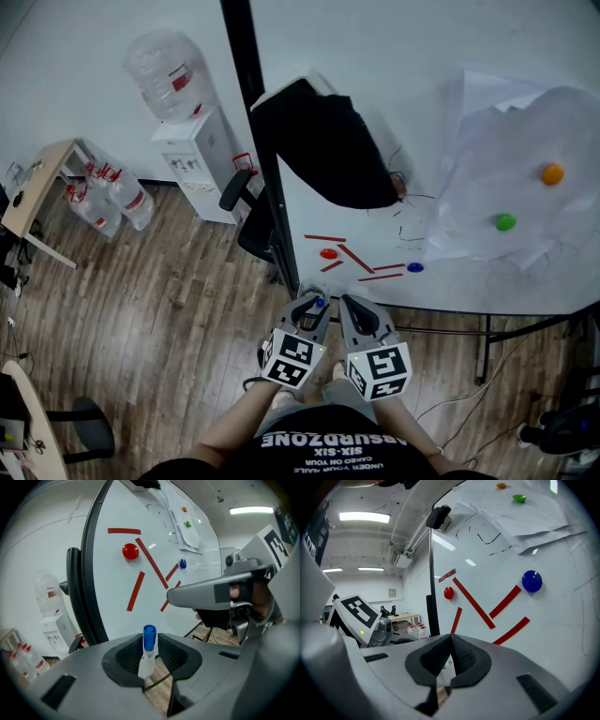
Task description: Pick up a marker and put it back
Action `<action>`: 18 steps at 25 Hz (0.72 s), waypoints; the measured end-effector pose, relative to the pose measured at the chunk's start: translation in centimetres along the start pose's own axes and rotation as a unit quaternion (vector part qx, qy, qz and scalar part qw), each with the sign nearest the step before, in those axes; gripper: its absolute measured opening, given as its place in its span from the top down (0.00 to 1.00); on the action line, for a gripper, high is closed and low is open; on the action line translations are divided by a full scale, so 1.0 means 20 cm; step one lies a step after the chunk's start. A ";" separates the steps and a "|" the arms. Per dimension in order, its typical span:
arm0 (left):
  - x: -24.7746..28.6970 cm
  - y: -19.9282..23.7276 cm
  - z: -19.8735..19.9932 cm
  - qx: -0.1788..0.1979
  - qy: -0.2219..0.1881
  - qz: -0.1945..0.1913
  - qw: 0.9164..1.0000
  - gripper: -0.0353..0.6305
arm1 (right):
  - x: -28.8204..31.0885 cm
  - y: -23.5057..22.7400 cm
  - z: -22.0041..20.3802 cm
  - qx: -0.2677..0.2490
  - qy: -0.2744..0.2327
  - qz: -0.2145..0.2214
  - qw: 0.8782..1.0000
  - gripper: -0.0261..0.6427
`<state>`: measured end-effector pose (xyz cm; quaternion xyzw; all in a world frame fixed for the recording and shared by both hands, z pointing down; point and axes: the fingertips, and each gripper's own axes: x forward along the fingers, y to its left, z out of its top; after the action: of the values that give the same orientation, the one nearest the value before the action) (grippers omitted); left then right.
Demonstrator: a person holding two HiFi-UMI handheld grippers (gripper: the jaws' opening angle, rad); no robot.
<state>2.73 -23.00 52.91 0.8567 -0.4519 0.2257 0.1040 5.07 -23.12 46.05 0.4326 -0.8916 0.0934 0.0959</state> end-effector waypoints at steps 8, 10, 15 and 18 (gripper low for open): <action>0.00 0.01 -0.04 0.004 0.017 0.002 1.000 0.79 | -0.01 0.02 0.00 0.000 -0.002 -0.005 1.000 0.96; -0.01 0.01 -0.04 0.005 0.017 0.002 1.000 0.79 | -0.02 0.02 0.00 0.001 -0.002 -0.008 1.000 0.96; -0.03 0.00 -0.04 0.008 0.017 -0.002 1.000 0.79 | -0.04 0.04 0.00 0.001 -0.003 -0.013 1.000 0.96; -0.05 0.00 -0.04 0.013 0.016 -0.003 1.000 0.79 | -0.05 0.06 0.00 0.001 -0.004 -0.015 1.000 0.96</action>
<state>1.97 -21.87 53.13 0.8558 -0.4442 0.2450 0.1009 4.75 -21.61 45.77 0.4460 -0.8856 0.0906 0.0929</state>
